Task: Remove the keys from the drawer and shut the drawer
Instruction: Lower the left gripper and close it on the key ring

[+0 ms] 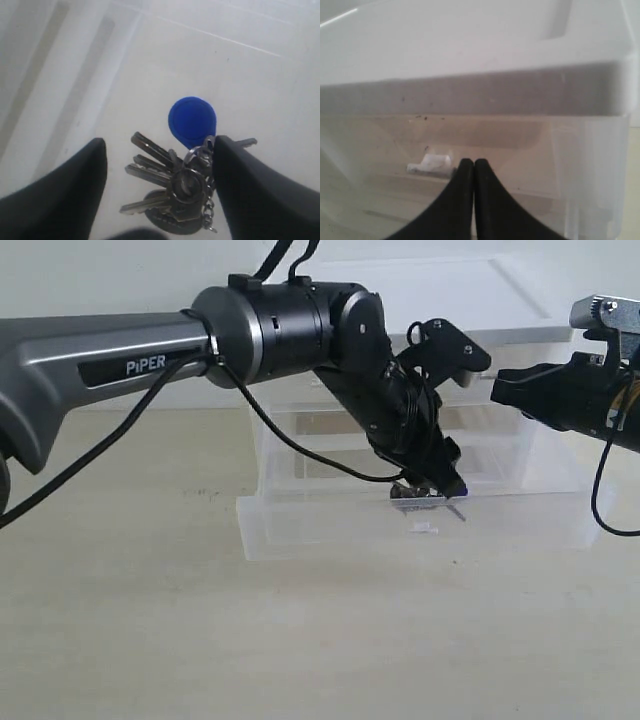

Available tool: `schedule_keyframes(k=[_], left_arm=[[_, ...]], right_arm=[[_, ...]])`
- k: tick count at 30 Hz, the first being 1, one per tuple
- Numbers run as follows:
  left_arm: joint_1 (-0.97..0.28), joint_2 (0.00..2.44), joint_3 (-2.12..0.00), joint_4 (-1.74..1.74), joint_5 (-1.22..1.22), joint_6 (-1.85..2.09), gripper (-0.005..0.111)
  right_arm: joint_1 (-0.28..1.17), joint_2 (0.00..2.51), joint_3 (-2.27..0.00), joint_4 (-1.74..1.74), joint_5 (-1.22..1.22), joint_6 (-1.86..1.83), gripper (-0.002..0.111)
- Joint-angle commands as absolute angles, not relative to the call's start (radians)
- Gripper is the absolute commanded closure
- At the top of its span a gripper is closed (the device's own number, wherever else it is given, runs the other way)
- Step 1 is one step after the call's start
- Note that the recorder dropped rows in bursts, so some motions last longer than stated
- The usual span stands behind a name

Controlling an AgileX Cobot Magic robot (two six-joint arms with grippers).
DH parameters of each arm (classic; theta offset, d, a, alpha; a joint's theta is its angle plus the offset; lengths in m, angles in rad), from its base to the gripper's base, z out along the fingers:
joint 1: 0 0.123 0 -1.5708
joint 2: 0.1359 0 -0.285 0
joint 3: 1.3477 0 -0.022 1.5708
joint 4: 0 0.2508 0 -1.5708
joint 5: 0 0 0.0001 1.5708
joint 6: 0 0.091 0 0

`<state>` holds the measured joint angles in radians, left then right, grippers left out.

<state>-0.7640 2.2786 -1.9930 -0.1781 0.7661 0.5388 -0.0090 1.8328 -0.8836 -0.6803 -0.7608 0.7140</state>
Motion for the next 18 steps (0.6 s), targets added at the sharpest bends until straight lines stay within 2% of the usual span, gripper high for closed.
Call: schedule_keyframes(k=[1,13,18], left_arm=[[-0.765,2.259,-2.026,-0.134,0.772,0.534,0.05],[-0.767,2.298,-2.054,-0.097,0.878,0.701,0.05],[-0.767,2.306,-2.054,-0.196,0.89,0.827,0.05]], right_arm=[[-0.015,1.839,-0.907,-0.615,-0.735,0.706,0.108],[-0.015,1.839,-0.907,-0.615,-0.733,0.706,0.108],[-0.015,1.839,-0.907,-0.615,-0.731,0.706,0.108]])
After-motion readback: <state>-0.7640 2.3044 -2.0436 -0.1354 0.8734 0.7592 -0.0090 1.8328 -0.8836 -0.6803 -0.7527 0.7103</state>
